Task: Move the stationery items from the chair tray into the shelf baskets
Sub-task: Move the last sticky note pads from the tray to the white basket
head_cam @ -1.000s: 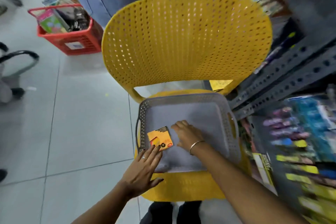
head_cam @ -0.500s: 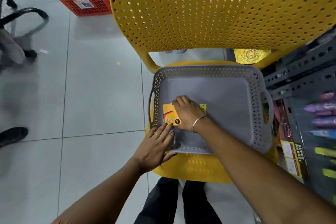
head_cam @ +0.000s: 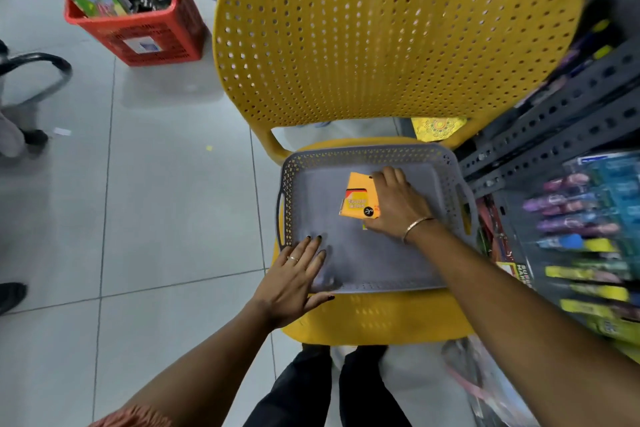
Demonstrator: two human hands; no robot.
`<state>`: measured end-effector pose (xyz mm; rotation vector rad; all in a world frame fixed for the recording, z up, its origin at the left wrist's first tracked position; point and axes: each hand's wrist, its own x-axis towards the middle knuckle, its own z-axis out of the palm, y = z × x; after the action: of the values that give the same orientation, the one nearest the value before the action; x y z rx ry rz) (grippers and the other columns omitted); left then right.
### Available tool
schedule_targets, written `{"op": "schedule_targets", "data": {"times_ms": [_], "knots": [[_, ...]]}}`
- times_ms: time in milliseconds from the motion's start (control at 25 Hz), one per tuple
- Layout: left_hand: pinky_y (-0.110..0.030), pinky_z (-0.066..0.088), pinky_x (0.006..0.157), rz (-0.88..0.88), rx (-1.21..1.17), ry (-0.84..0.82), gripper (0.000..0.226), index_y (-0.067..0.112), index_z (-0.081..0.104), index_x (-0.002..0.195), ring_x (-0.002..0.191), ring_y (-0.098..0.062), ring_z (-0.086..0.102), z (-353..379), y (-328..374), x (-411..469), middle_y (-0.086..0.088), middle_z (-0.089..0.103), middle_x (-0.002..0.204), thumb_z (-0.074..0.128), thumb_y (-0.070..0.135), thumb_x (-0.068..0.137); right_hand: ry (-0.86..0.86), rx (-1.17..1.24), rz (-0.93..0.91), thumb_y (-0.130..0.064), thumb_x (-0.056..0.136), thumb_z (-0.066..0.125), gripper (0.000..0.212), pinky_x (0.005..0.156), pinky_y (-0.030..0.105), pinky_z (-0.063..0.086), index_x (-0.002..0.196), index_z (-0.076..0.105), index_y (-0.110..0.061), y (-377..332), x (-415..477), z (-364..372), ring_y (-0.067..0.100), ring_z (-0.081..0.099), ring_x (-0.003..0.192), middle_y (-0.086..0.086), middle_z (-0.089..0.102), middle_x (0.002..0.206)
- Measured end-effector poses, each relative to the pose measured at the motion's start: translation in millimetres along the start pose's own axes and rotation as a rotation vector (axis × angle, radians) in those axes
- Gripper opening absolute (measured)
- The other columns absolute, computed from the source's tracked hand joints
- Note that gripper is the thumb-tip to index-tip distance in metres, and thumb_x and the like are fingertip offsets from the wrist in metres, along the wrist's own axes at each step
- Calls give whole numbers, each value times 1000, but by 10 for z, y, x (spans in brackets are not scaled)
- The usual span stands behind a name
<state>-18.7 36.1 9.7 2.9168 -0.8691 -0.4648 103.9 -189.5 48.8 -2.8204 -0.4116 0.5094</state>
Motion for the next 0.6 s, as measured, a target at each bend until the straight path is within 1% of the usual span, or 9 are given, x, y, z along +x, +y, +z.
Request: {"op": "schedule_targets", "data": {"times_ms": [80, 120, 240, 320, 360, 400, 480, 560, 600], "knots": [[-47, 41, 98, 25, 10, 35, 80, 6, 51, 132, 129, -31, 42, -288, 3, 106, -16, 44, 141, 14, 65, 92, 65, -24, 52, -35, 64, 75, 75, 92, 44, 39, 123, 42, -2, 112, -151, -453, 34, 40, 115, 19, 46, 122], [-49, 41, 97, 46, 22, 65, 81, 6, 50, 132, 129, -32, 41, -492, 12, 187, -17, 43, 141, 12, 65, 92, 108, -36, 82, -35, 62, 75, 76, 92, 44, 41, 123, 42, -1, 144, -260, -746, 34, 40, 114, 19, 46, 121], [-52, 40, 96, 122, 32, 181, 84, 4, 51, 131, 128, -34, 41, -1197, 120, 484, -18, 43, 141, 9, 66, 92, 239, -66, 181, -35, 61, 75, 74, 87, 44, 46, 120, 44, -1, 164, -663, -1617, 34, 41, 113, 19, 47, 119], [-53, 41, 96, 179, 31, 265, 85, 2, 51, 130, 127, -36, 43, -1648, 253, 666, -20, 44, 140, 10, 66, 92, 301, -86, 248, -38, 61, 74, 72, 84, 44, 47, 117, 46, -1, 143, -951, -2135, 35, 43, 112, 19, 48, 117], [-52, 41, 98, 216, 34, 299, 84, 1, 50, 130, 127, -36, 43, -1906, 362, 770, -21, 43, 140, 10, 66, 92, 336, -97, 281, -39, 61, 74, 71, 85, 44, 48, 116, 47, -2, 151, -1136, -2423, 36, 44, 112, 19, 48, 115], [-50, 37, 101, 244, 41, 345, 84, 1, 49, 130, 127, -36, 43, -2105, 462, 846, -21, 43, 140, 11, 65, 93, 358, -99, 305, -38, 60, 74, 70, 87, 44, 48, 115, 48, -3, 145, -1304, -2662, 35, 44, 112, 18, 48, 114], [-48, 27, 101, 328, 43, 429, 81, 2, 46, 132, 128, -35, 41, -2515, 739, 1008, -21, 42, 141, 10, 64, 94, 421, -82, 361, -35, 62, 75, 66, 92, 41, 44, 115, 48, -6, 153, -1721, -3156, 33, 42, 113, 18, 47, 114], [-47, 25, 99, 427, 34, 490, 83, 0, 50, 129, 128, -35, 38, -2893, 1157, 1133, -22, 44, 139, 8, 63, 94, 502, -69, 437, -34, 63, 76, 63, 93, 38, 42, 114, 50, -8, 167, -2259, -3573, 31, 41, 113, 17, 47, 114], [-48, 25, 98, 475, 25, 516, 85, -1, 54, 126, 126, -36, 41, -3030, 1384, 1166, -23, 47, 137, 7, 62, 94, 535, -72, 474, -34, 64, 76, 62, 93, 38, 41, 114, 50, -9, 176, -2512, -3725, 30, 41, 112, 16, 47, 114]]}}
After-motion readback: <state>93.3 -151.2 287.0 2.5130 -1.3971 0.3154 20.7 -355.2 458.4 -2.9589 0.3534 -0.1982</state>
